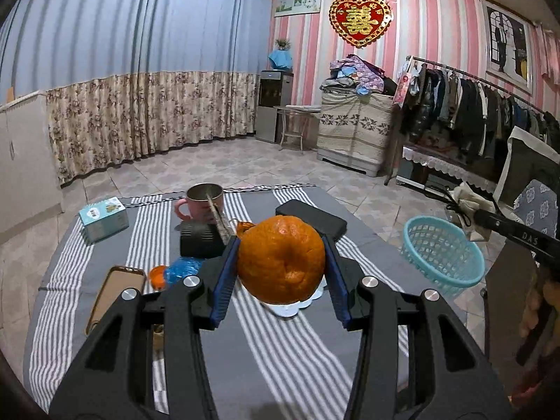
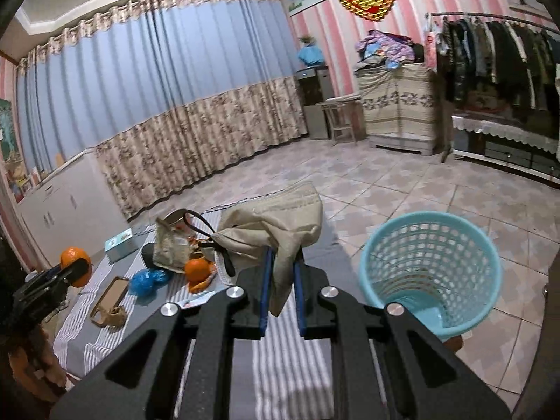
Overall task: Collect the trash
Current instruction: 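Carry the orange and paper bag to the blue basket and release both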
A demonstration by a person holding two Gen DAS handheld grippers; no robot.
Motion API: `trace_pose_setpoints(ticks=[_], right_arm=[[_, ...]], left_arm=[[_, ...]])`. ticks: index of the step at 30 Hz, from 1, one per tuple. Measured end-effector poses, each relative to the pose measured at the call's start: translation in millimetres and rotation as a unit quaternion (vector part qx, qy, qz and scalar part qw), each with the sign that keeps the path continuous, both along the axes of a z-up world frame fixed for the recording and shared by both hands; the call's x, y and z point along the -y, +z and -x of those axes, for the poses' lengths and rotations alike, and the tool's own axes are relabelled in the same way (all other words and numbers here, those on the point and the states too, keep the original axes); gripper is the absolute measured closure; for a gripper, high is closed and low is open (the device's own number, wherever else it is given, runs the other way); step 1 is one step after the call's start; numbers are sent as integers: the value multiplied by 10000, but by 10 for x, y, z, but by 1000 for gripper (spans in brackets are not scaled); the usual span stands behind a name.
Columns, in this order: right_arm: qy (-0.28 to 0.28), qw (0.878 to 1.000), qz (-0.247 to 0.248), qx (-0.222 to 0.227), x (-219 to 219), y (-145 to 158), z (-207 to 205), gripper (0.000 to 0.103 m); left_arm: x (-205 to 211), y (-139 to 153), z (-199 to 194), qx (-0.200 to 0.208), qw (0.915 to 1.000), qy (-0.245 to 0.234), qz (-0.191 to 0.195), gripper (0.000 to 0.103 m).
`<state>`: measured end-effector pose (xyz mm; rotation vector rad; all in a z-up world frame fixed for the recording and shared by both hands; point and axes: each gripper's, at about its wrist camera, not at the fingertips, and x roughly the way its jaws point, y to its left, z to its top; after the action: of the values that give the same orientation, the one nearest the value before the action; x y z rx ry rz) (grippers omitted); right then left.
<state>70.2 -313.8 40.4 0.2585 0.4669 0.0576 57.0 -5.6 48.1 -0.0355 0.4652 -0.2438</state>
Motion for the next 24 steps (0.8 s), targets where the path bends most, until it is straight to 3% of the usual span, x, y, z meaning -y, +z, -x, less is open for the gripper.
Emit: trace_pose_setpoints(ticks=[7,12,24], right_arm=[[-332,9993,-91,162,347,73,145,91],[-559,9979,210,269,657,81,178,91],[-1347,9907,204,33,1538,-260,-136,91]], left_arm=[[239,15,6,20,9999,-79,-118,58],[536,-15,-91,118,9992,-261,-278,58],[1857,-338,-653,150,9879,-1505,-347,58]])
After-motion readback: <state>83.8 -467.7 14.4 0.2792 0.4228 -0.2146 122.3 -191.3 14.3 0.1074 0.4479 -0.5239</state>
